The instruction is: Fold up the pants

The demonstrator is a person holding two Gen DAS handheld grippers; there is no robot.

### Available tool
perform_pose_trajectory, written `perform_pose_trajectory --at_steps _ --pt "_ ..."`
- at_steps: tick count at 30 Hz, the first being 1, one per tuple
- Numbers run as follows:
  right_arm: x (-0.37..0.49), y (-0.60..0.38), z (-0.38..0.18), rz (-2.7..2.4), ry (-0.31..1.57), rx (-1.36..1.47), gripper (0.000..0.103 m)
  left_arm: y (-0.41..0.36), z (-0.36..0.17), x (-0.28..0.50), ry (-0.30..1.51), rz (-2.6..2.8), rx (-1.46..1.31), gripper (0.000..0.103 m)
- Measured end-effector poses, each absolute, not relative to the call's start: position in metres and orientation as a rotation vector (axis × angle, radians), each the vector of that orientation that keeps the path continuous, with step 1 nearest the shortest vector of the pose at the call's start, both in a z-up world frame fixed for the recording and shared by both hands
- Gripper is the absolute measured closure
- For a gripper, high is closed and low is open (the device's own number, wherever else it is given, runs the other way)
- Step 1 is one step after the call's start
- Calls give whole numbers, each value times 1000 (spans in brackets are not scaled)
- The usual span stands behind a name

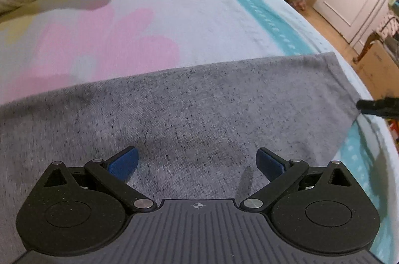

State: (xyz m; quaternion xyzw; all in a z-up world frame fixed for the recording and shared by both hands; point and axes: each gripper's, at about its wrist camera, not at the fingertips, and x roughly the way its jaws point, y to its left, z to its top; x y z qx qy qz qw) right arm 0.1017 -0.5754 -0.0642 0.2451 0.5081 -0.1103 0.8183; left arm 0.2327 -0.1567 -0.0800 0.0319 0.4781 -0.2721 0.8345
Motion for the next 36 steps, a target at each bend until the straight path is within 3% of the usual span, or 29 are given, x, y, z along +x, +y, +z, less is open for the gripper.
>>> perform_pose_trajectory --at_steps 13,15,16,17,24,30,36 --pt "128 -594 -88 -223 914 761 49 -164 -82 237 1001 -561 60 1" --pt "131 -591 -88 -223 909 742 54 -167 -81 239 995 -557 69 1" --pt "133 -588 -86 -219 916 726 61 -169 -80 241 991 -557 65 1" --pt "135 -585 -85 -213 927 713 90 -171 -79 244 988 -558 54 1" --pt "146 -564 -41 -198 906 623 92 -194 -75 279 947 -518 3 1" --pt "160 -543 1 -161 876 594 92 -223 -89 297 957 -473 190 1" --pt "173 -514 26 -136 879 554 92 -199 -77 298 946 -489 129 1"
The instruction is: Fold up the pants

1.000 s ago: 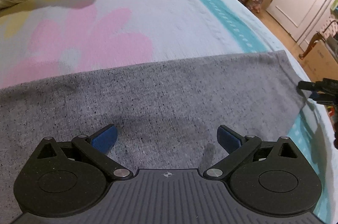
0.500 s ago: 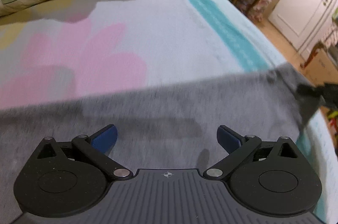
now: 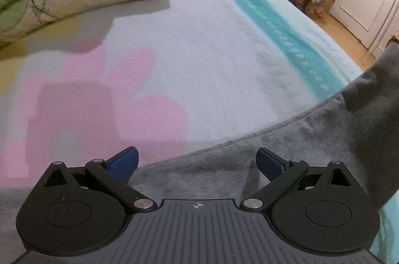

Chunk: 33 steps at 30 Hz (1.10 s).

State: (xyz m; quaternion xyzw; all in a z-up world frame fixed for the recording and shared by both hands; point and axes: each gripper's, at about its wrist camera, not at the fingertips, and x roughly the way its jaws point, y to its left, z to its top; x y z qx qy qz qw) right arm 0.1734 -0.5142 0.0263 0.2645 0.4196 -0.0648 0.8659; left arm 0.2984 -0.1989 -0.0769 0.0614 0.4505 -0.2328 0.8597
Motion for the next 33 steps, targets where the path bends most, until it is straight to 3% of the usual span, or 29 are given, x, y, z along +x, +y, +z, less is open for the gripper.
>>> perform_pose_trajectory --at_steps 12,21,26,33 --pt "223 -380 49 115 867 540 92 -70 -38 296 876 -404 42 1" --pt "231 -227 -5 313 986 430 91 17 -32 281 921 -306 6 1" --pt "221 -180 -55 360 1150 358 82 37 -26 273 933 -319 -12 1" --pt "199 -196 -30 434 1119 380 74 36 -17 269 909 -381 -66 1"
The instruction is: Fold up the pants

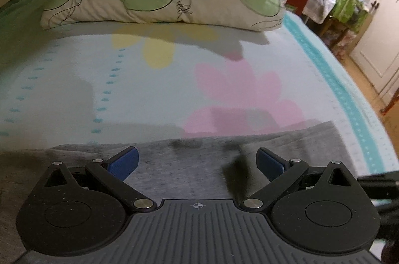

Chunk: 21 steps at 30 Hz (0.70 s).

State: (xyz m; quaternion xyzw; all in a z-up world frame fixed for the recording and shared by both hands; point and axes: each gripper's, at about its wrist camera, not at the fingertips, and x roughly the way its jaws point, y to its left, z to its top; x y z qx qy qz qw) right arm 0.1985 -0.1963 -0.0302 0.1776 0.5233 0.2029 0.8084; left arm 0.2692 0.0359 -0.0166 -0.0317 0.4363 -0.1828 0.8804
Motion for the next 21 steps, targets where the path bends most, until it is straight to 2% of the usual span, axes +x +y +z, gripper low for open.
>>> perform_pose_trajectory --at_steps 8,16,18,21 --pt "193 -266 -17 196 1051 369 72 3 -9 256 892 -466 -73 1" --pt "190 -289 -51 42 1131 198 75 -32 -56 229 1033 -550 24 1" --pt "184 -295 -64 7 1194 167 81 -34 -73 224 1111 -567 8 1" --pt "175 -304 -70 30 1190 187 82 -37 -79 209 1085 -583 65 1"
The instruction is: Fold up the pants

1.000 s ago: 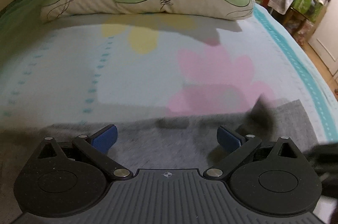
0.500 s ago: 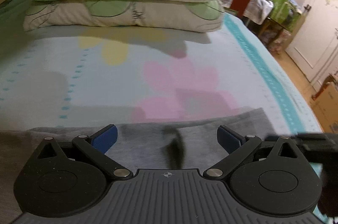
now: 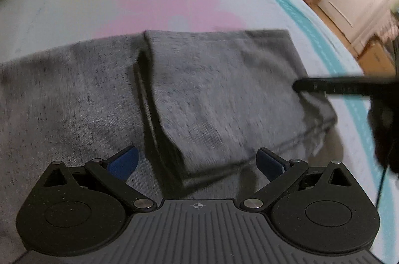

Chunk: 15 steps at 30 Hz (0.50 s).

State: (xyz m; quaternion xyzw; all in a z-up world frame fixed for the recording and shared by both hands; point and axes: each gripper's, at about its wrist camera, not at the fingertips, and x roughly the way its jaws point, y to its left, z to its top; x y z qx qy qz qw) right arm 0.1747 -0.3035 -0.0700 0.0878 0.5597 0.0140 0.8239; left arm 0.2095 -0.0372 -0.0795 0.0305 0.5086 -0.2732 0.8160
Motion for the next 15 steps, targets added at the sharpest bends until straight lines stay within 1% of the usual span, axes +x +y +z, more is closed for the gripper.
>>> perform_pose_trajectory --at_steps 2,8,10,11,12,15 --pt "174 -305 -66 42 1197 189 80 -40 -80 207 1074 -600 111 1" --pt "182 -315 -57 0 1084 235 78 -33 -82 217 1091 -567 19 1" --pt "193 -319 -66 -36 1095 243 78 -34 -82 218 1088 -563 24 1" --pt "196 -322 -72 -55 1121 257 81 -34 -81 216 1084 -564 27 1" --pt "200 -324 -78 -61 1133 270 81 -33 -81 215 1079 -567 28 1" --pt "198 -321 -78 -42 1121 225 81 -21 -73 212 1071 -584 -14 1"
